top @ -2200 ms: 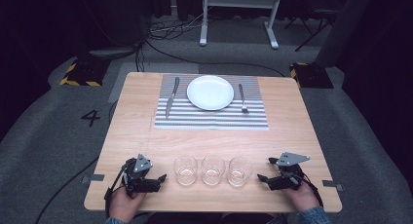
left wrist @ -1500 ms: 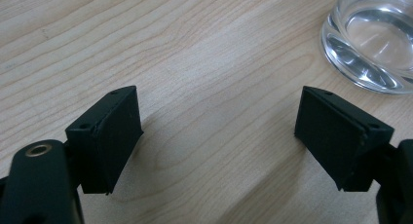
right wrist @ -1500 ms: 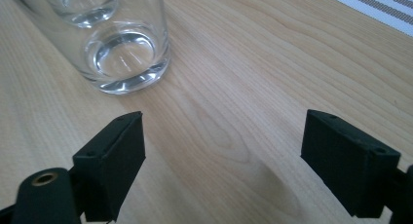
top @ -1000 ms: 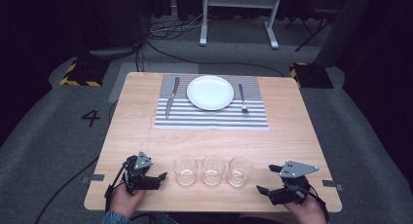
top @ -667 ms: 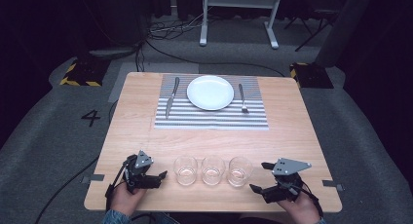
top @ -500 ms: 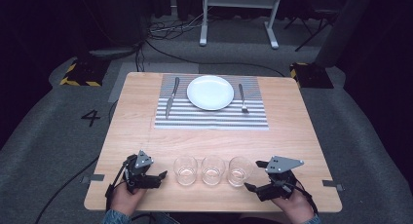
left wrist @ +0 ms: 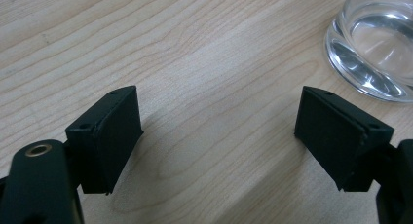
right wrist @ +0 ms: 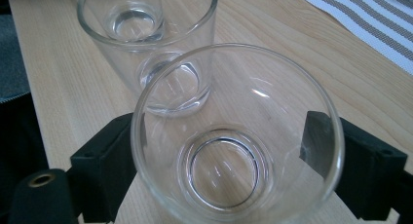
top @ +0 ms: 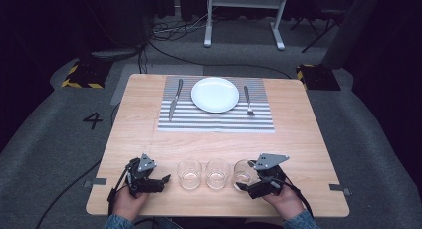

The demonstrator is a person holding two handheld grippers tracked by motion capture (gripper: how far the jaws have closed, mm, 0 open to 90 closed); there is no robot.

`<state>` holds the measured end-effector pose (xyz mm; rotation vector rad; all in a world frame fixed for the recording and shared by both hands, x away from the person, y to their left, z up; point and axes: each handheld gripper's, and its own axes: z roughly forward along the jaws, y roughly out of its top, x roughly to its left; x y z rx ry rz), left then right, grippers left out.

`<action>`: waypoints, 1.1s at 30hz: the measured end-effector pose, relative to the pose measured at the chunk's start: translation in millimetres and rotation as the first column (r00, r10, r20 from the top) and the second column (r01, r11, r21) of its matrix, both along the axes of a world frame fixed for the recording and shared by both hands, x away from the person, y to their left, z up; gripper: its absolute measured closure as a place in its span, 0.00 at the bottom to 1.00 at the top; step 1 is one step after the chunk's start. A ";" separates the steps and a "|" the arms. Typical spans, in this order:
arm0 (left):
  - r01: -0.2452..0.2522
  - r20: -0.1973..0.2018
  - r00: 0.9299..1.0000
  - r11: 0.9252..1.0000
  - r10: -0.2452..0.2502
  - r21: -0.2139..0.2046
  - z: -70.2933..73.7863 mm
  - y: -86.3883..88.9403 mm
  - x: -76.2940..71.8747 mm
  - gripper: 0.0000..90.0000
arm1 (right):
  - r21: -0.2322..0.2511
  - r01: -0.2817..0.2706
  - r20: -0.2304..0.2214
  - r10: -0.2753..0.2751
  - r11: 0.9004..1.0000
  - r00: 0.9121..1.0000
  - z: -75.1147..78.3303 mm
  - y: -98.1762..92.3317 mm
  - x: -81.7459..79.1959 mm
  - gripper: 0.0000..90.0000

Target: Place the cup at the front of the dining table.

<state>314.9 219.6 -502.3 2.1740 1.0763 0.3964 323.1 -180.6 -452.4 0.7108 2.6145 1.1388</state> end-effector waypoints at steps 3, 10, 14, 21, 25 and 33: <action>0.000 0.000 1.000 1.000 0.000 0.000 0.0 0.0 0.0 0.19 | -0.013 0.001 -0.007 -0.002 1.000 1.000 -0.2 4.1 3.3 0.18; 0.001 0.000 1.000 1.000 -0.001 -0.001 0.0 0.0 0.2 0.19 | -0.071 0.004 -0.052 -0.008 0.997 0.999 4.0 8.9 7.7 0.20; 0.000 0.000 1.000 1.000 0.000 -0.001 0.0 -0.1 0.3 0.19 | -0.080 0.020 -0.063 -0.025 0.997 0.998 5.2 10.1 7.1 0.21; -0.001 0.001 1.000 1.000 0.001 -0.001 0.0 -0.2 0.3 0.19 | -0.090 0.018 -0.059 -0.023 0.996 0.998 7.1 9.9 9.3 0.21; -0.001 -0.001 1.000 1.000 0.001 -0.001 0.0 -0.2 0.2 0.19 | -0.091 0.039 -0.047 -0.043 0.995 0.998 13.3 3.9 11.4 0.21; -0.002 0.003 1.000 1.000 0.002 -0.001 -0.2 -0.4 0.1 0.19 | -0.083 0.066 -0.020 -0.068 0.994 0.997 32.6 -4.7 21.5 0.21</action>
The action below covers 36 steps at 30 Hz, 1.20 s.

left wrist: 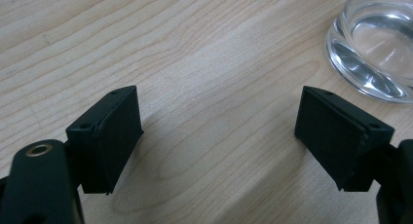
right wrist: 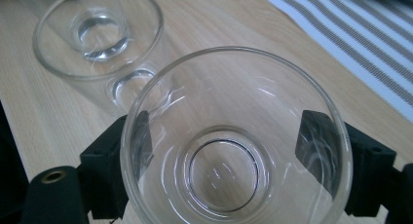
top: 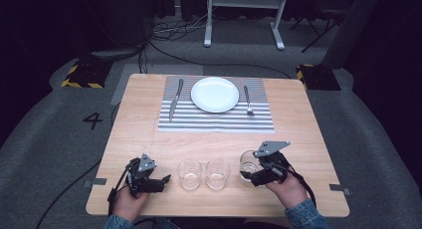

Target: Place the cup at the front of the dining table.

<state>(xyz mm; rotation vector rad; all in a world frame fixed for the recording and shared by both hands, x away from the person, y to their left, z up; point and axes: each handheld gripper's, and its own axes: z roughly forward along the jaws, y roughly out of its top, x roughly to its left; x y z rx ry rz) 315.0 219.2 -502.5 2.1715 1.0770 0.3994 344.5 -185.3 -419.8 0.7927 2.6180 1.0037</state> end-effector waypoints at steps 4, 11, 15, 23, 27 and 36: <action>-0.003 -0.001 1.000 1.000 0.003 0.000 0.0 -0.1 -0.2 0.19 | -0.003 0.010 0.022 -0.010 1.000 1.000 11.1 -2.3 9.0 0.21; -0.005 0.003 1.000 1.000 0.005 0.004 0.2 0.0 -0.3 0.20 | -0.006 0.023 0.016 -0.023 1.000 1.000 27.9 -2.9 24.1 0.21; -0.005 0.003 1.000 1.000 0.005 0.004 0.2 0.0 -0.3 0.20 | 0.011 0.025 0.002 -0.025 1.000 1.000 33.7 -2.4 31.6 0.21; -0.009 0.001 1.000 1.000 0.009 0.000 0.0 -0.1 -1.2 0.20 | 0.003 0.025 0.000 -0.025 1.000 1.000 47.8 8.0 53.3 0.21; -0.008 -0.002 1.000 1.000 0.008 -0.001 -0.1 0.3 -2.1 0.21 | -0.011 0.018 0.028 -0.018 1.000 0.999 55.8 14.1 62.3 0.21; -0.009 -0.001 1.000 1.000 0.009 0.003 0.1 0.7 -2.4 0.21 | -0.005 0.014 0.051 -0.013 1.000 0.999 67.2 28.3 80.4 0.21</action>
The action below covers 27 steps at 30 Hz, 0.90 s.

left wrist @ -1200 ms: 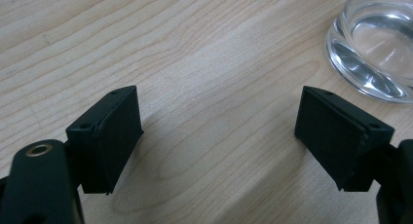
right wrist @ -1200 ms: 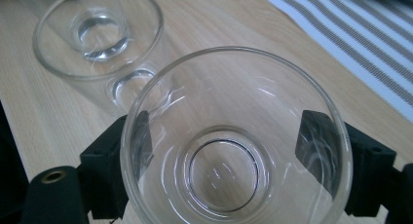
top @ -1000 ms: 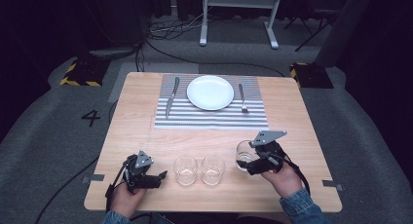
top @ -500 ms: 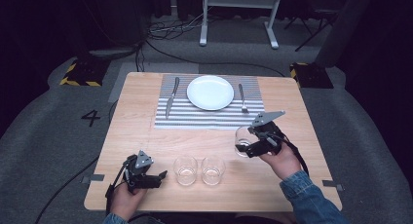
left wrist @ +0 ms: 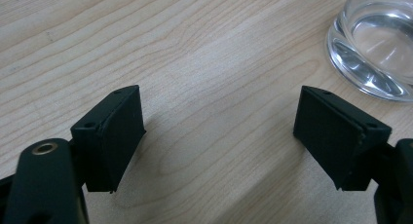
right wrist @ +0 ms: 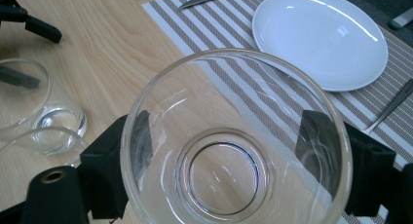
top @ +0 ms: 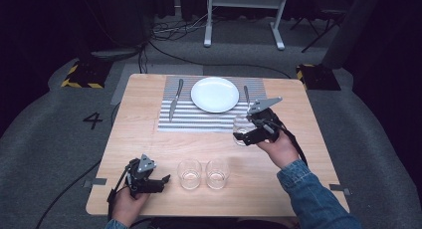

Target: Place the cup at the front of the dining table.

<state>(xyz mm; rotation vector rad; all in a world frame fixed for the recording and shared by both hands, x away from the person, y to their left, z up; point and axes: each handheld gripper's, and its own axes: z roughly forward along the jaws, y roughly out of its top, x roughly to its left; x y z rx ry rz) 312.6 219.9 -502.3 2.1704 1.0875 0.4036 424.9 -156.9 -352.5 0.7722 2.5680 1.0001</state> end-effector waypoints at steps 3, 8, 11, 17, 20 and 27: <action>-0.001 0.004 1.000 1.000 0.001 0.002 0.1 0.1 -0.1 0.21 | -0.008 0.006 -0.004 -0.006 1.000 1.000 2.9 5.2 6.1 0.21; -0.001 0.004 1.000 1.000 0.001 0.002 0.1 0.1 -0.1 0.21 | -0.016 0.020 -0.004 -0.020 1.000 1.000 4.3 15.5 16.5 0.21; -0.001 0.005 1.000 1.000 0.001 0.002 0.1 0.1 -0.1 0.21 | -0.008 0.027 0.003 -0.027 1.000 1.000 4.5 21.1 24.0 0.21; -0.002 0.005 1.000 1.000 0.002 0.001 0.0 0.0 -0.1 0.21 | 0.005 0.043 0.003 -0.043 0.999 0.999 4.2 33.1 40.7 0.21; -0.001 0.004 1.000 1.000 0.001 0.001 0.1 0.1 -0.1 0.21 | -0.004 0.051 0.022 -0.051 0.999 0.998 5.1 39.6 49.0 0.21; -0.003 0.005 1.000 1.000 0.003 0.000 0.0 0.2 -0.8 0.21 | -0.012 0.068 0.020 -0.068 0.998 0.997 7.0 55.6 69.4 0.21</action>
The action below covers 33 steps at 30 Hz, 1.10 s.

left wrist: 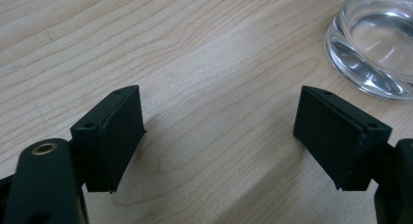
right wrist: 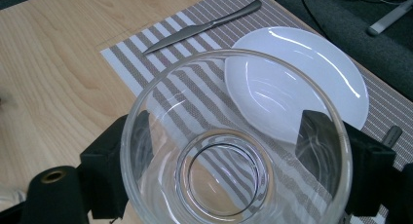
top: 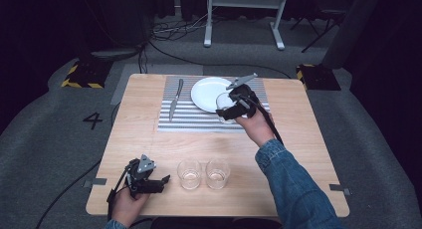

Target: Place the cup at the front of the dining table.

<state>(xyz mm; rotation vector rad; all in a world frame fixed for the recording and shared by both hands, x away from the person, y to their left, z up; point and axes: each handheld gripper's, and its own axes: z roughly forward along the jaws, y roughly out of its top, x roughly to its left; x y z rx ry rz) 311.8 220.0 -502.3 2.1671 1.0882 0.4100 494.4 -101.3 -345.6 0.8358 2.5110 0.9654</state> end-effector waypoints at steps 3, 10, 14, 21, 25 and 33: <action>0.011 -0.003 1.000 1.000 -0.011 -0.006 -0.3 0.5 0.7 0.21 | -0.005 0.004 0.000 -0.004 1.000 1.000 1.1 6.1 7.9 0.21; 0.026 -0.006 1.000 1.000 -0.026 -0.008 -0.5 0.7 -1.0 0.20 | 0.003 0.025 0.002 -0.025 1.000 1.000 1.8 25.7 26.3 0.21; 0.031 -0.005 1.000 1.000 -0.031 -0.005 -0.4 0.8 -1.1 0.20 | -0.016 0.027 0.002 -0.027 1.000 1.000 -0.8 44.5 35.0 0.21; 0.033 0.001 0.999 0.999 -0.033 0.002 0.0 0.8 -1.3 0.20 | -0.028 0.008 -0.001 -0.008 1.000 1.000 -7.7 68.3 48.8 0.21; 0.032 0.003 0.999 0.999 -0.032 0.008 0.2 0.8 -1.3 0.20 | -0.029 0.003 -0.013 -0.004 1.000 1.000 -14.6 81.9 57.0 0.21; 0.043 -0.011 0.999 0.999 -0.043 -0.005 -0.2 0.3 -0.9 0.19 | -0.030 0.018 -0.043 -0.019 0.999 0.999 -35.5 99.1 68.9 0.21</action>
